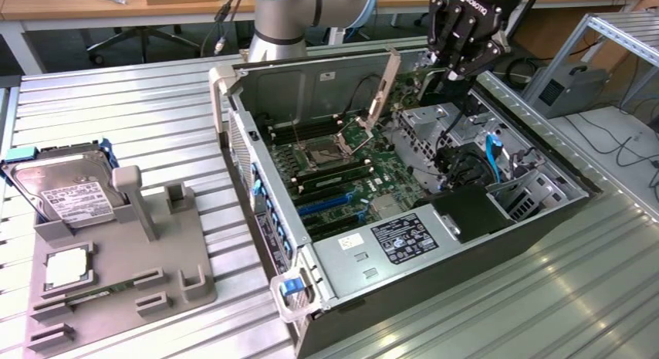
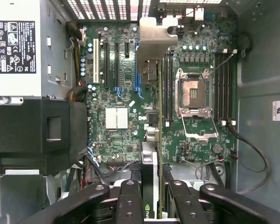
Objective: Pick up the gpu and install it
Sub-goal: 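Insert the gpu into the slot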
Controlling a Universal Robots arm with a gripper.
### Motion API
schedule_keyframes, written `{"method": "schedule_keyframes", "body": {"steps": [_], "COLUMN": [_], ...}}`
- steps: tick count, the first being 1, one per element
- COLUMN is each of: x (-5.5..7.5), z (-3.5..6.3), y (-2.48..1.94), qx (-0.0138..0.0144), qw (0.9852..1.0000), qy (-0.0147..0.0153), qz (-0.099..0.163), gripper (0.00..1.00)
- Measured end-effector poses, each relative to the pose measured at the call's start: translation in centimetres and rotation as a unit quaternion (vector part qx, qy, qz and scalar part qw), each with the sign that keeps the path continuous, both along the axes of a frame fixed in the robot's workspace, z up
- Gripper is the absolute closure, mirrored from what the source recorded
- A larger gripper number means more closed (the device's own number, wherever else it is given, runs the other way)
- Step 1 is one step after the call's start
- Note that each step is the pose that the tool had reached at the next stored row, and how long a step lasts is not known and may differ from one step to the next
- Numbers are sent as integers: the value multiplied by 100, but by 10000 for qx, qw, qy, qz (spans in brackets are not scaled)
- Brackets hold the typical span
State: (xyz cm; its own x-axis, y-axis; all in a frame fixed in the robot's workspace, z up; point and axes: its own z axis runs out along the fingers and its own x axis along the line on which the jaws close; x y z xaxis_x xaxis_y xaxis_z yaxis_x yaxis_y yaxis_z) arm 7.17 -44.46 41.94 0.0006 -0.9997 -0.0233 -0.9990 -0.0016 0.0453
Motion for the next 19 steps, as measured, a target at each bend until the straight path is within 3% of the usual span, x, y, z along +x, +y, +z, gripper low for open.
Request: {"method": "schedule_keyframes", "body": {"steps": [10,19], "x": [-26,-216], "z": [0,0], "y": [1,5], "qx": [0,0], "qw": [10000,10000], "qy": [0,0], "qz": [0,0], "gripper": [73,73]}}
